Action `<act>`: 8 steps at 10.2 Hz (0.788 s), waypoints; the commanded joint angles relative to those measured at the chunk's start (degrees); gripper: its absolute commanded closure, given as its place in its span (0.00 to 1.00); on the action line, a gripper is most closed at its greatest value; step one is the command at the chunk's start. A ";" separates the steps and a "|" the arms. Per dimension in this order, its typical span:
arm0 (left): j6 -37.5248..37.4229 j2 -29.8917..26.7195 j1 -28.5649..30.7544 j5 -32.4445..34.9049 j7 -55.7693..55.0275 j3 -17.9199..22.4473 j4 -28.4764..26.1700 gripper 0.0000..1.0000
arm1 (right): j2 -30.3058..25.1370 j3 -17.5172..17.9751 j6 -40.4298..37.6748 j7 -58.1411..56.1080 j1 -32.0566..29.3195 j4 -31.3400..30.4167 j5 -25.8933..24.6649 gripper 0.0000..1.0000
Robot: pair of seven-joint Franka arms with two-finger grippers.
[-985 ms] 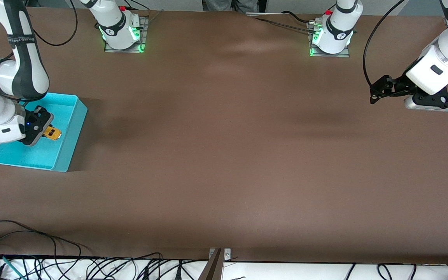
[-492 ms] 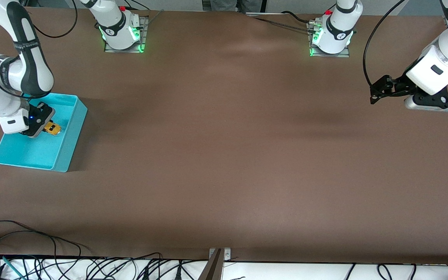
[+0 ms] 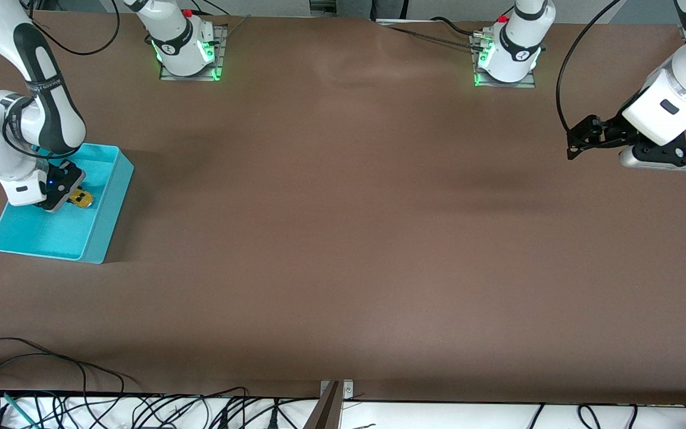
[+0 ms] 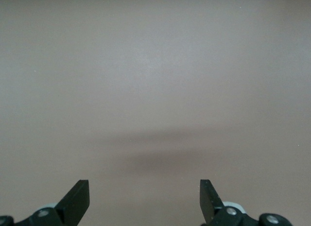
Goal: Wind up and store yellow beetle car
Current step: 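Lower the car into the bin and open the right gripper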
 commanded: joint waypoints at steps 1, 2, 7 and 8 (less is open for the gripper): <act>-0.26 0.76 0.18 -0.77 -0.44 -0.09 1.61 0.00 | 0.67 0.33 0.94 -0.89 -0.43 0.13 0.92 1.00; -0.26 0.76 0.18 -0.77 -0.44 -0.09 1.61 0.00 | 0.67 0.33 1.03 -0.89 -0.52 0.13 0.92 1.00; -0.26 0.76 0.18 -0.86 -0.44 -0.09 1.61 0.00 | 0.76 0.51 0.85 -0.54 -0.26 0.22 2.68 0.59; -0.26 0.76 0.18 -0.86 -0.44 -0.09 1.61 0.00 | 0.67 0.59 0.85 -0.45 -0.26 0.30 2.77 0.46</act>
